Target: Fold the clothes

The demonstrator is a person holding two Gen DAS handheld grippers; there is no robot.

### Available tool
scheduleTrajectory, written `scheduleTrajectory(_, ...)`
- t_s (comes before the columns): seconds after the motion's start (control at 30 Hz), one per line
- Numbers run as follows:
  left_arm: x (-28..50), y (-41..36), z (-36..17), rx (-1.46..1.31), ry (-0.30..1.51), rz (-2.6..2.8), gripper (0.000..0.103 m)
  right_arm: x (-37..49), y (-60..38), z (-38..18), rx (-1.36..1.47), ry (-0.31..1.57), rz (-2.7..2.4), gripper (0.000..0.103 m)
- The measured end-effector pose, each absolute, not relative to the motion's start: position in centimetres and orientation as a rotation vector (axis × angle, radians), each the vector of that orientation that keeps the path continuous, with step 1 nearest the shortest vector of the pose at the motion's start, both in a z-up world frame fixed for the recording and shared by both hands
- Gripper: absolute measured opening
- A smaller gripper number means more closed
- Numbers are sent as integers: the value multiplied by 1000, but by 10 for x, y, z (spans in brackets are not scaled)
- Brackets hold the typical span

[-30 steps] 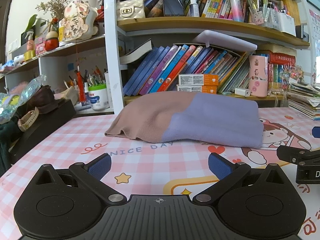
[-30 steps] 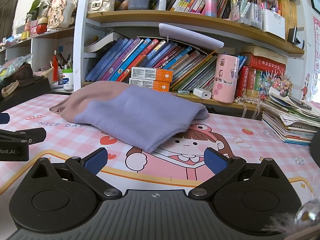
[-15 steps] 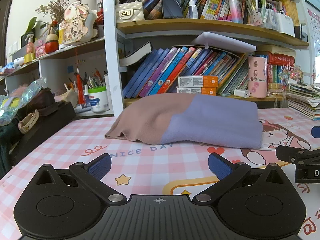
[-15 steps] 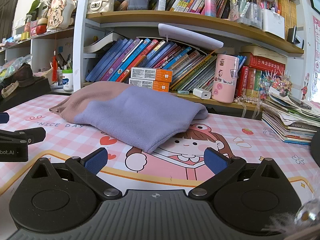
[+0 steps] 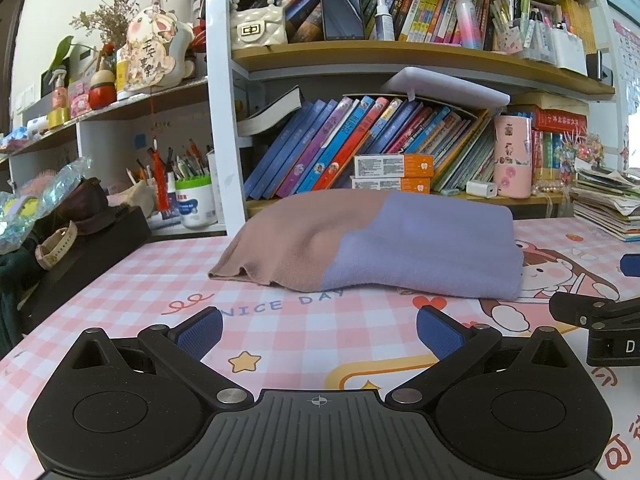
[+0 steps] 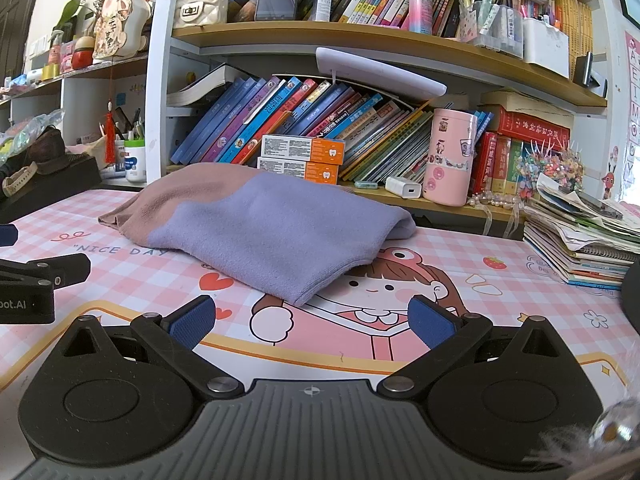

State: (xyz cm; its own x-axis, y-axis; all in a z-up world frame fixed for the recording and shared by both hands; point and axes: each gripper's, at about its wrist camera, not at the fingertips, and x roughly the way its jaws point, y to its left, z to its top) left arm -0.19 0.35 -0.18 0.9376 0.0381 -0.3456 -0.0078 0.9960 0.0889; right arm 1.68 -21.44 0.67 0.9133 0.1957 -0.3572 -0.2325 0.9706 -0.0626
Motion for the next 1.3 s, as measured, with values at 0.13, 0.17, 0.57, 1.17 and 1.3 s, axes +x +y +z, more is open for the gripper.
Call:
scheduleTrajectory(0.13,-2,2,-2,97,353,20,103,17,-215,7,-101,356,222,103)
scheduleTrajectory(0.17,-3,2,-2,101,352,20,103,17,-215,7,-98,355,223,103)
scheduleTrajectory(0.57,-6,3,0,105,331,17,103,19,-214,6,-102,367,224,103)
scheduleTrajectory(1.17,-15,11,4,68,272,87,103,23,-211,5,-120,397,235,103)
scheduleTrajectory(1.3,-20,11,5,69,240,55,103,26,-215,5,-84,412,278,103)
